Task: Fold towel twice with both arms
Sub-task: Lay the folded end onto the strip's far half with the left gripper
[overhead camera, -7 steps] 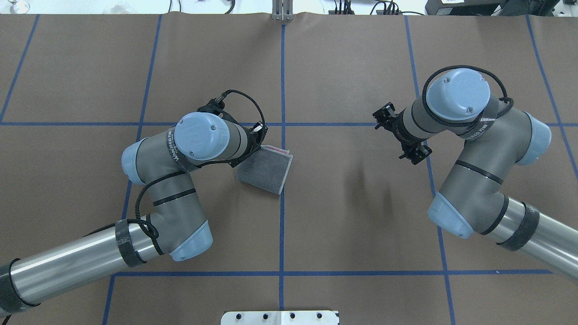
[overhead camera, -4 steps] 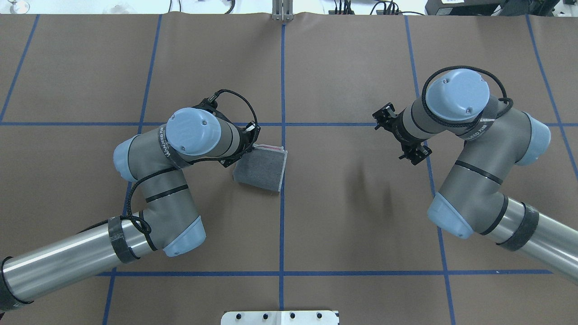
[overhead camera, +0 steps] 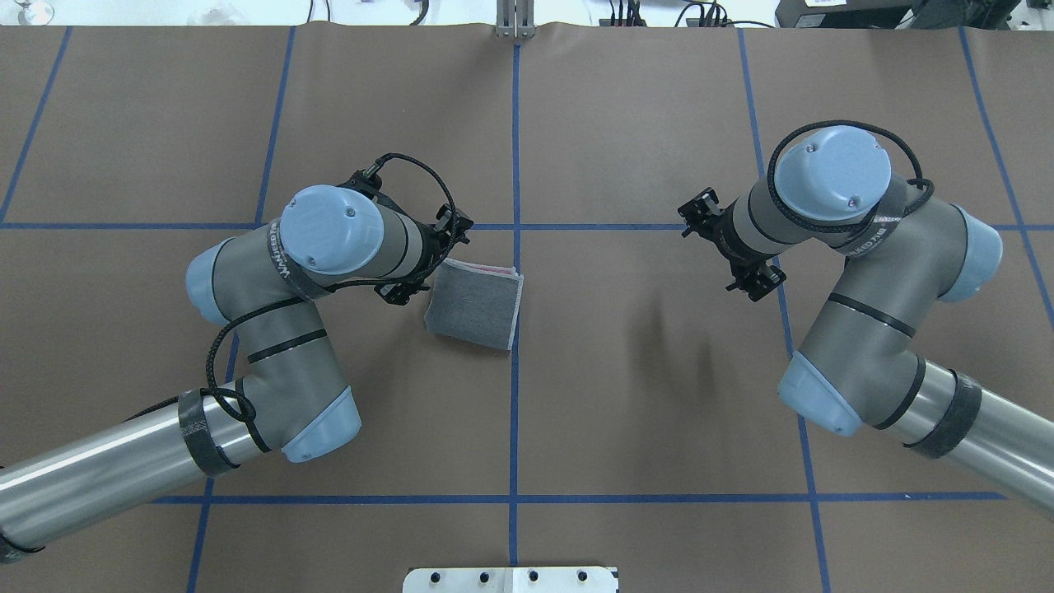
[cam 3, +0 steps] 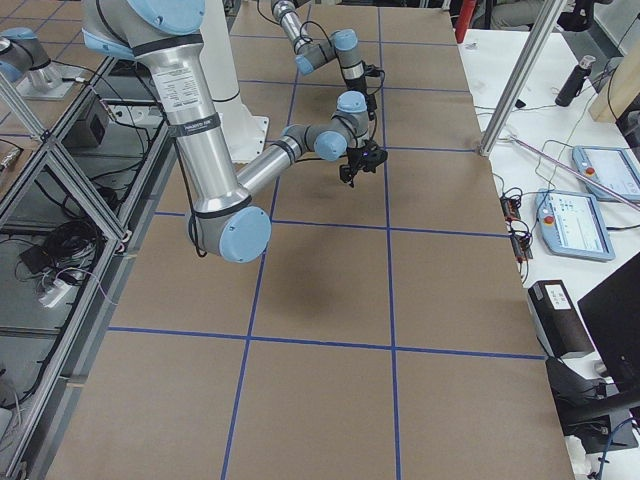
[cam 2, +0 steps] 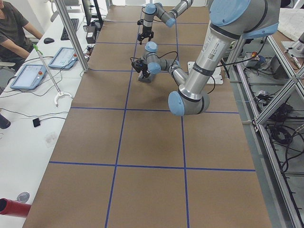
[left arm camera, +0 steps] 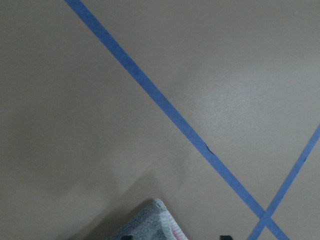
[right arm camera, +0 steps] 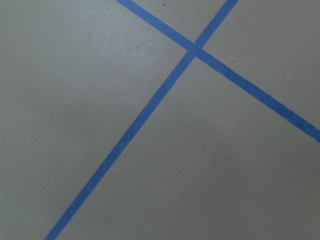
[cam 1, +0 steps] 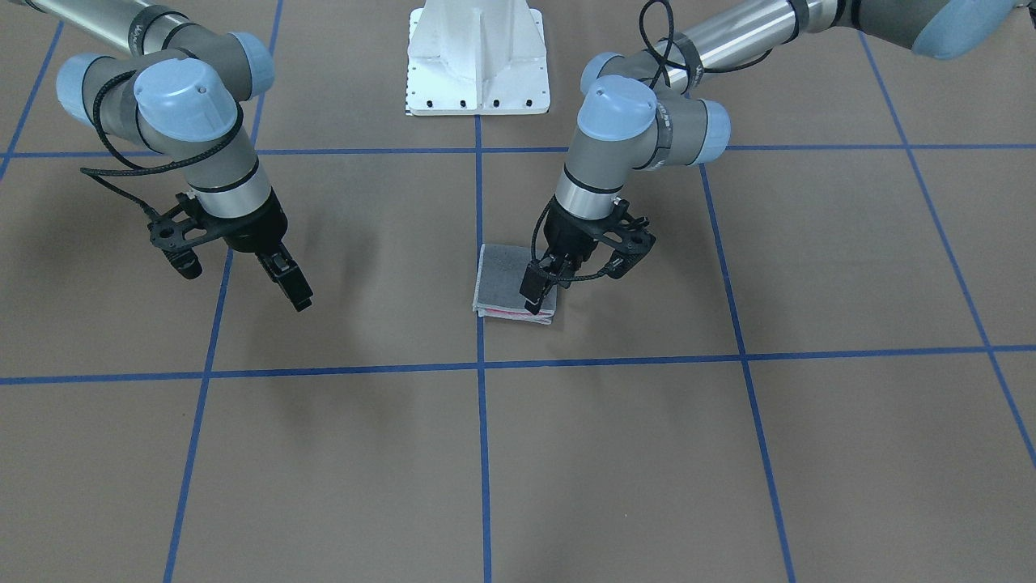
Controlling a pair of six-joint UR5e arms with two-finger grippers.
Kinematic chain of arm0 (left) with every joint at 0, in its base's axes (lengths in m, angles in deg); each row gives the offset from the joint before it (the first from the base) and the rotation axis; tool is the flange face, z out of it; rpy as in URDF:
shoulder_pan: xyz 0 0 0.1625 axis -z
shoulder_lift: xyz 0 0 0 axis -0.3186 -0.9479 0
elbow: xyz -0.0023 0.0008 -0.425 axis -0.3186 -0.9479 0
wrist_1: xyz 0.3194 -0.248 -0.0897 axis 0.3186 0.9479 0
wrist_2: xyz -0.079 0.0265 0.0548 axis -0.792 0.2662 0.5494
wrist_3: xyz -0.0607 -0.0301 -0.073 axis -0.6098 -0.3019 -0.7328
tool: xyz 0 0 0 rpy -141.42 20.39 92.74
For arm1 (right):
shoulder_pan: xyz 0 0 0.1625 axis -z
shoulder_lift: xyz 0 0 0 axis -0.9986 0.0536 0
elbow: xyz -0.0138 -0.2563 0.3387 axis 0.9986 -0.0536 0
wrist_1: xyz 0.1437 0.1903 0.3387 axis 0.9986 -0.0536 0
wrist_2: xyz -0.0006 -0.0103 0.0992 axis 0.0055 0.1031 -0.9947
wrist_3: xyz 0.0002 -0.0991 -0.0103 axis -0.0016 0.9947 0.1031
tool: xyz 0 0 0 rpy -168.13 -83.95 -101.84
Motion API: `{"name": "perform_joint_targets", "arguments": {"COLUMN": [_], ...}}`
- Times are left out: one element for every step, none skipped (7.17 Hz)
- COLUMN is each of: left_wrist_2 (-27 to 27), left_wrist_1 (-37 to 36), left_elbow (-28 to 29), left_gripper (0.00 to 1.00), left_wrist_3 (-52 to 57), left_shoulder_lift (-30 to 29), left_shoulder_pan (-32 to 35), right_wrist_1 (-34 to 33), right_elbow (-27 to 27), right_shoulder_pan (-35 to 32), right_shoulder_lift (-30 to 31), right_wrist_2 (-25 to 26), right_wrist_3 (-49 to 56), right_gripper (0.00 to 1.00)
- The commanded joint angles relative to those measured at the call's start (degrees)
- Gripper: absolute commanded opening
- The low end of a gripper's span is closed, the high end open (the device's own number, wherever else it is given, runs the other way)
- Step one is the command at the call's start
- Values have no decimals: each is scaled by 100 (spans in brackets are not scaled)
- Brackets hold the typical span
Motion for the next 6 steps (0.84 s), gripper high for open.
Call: {"name": "perform_joint_targets", "arguments": {"left_wrist_2": [-5, -14, -5, 4, -5, -127], "left_wrist_1": [22, 22, 22, 22, 13, 13], "left_elbow": [-23, -128, -190, -95, -120, -120], "left_gripper": [100, 100, 100, 100, 30, 0], "left_wrist_3": [-27, -19, -19, -19, -1, 43], "left_shoulder_lift": [-22, -57, -57, -57, -118, -102], "left_shoulder_pan": [-42, -42, -42, -147, -200, -200], "right_wrist_1": [0, 0, 0, 0, 0, 0], "right_elbow": [-6, 2, 2, 2, 11, 11], "right_shoulder_pan": [0, 0, 0, -26, -26, -26], "right_shoulder_lift": [4, 4, 12, 39, 30, 30], "right_wrist_2": [-3, -3, -3, -20, -12, -12], "right_wrist_3": [-5, -5, 30, 74, 66, 66], "right_gripper": [100, 100, 100, 100, 100, 100]}}
